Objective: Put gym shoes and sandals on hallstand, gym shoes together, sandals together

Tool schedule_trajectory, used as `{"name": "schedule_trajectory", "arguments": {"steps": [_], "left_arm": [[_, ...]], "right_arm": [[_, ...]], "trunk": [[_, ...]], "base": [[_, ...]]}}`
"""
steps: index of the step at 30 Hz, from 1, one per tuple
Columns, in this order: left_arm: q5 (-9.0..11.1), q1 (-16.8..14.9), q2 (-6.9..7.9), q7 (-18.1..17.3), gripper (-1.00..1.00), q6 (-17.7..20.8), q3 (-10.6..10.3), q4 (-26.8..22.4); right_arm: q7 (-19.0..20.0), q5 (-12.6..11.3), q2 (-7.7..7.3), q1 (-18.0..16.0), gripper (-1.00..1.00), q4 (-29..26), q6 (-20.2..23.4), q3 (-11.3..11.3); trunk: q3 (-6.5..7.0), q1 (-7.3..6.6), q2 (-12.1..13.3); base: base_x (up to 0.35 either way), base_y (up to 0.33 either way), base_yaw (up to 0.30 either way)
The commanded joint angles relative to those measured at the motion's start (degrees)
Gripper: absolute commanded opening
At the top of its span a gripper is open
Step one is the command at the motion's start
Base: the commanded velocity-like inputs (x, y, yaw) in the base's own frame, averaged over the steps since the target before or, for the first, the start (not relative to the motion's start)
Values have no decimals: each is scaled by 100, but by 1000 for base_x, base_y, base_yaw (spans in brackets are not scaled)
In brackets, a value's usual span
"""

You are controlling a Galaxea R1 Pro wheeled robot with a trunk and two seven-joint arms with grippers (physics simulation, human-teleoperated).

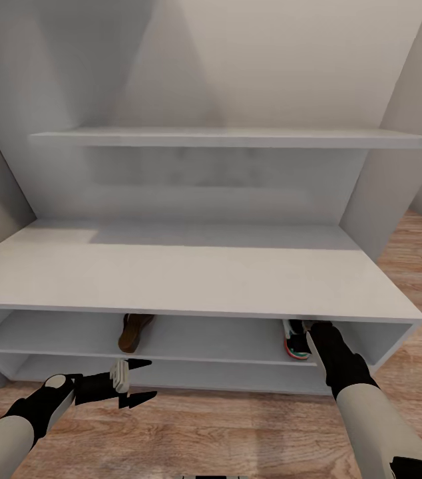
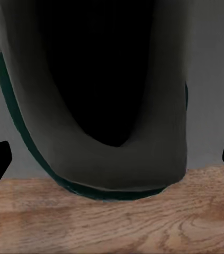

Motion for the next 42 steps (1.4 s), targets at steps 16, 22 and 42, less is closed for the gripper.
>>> {"name": "schedule_trajectory", "arguments": {"steps": [16,22,42], "left_arm": [[50,-5,3,0,100,-37,-55,2],[50,-5,5,0,100,-38,-52,2],[50,-5,11,0,100,-38,-46,2]], "right_arm": [[3,18,2,-3,100,-5,25,-4],[3,17,2,-3,100,-7,25,-4],[18,21,19,-3,100,-22,18,25]], "trunk": [[-5,-1,-2],[-5,-1,-2],[-5,-1,-2]], "base": [[-144,0,0],[-331,0,0],[-242,0,0]]}}
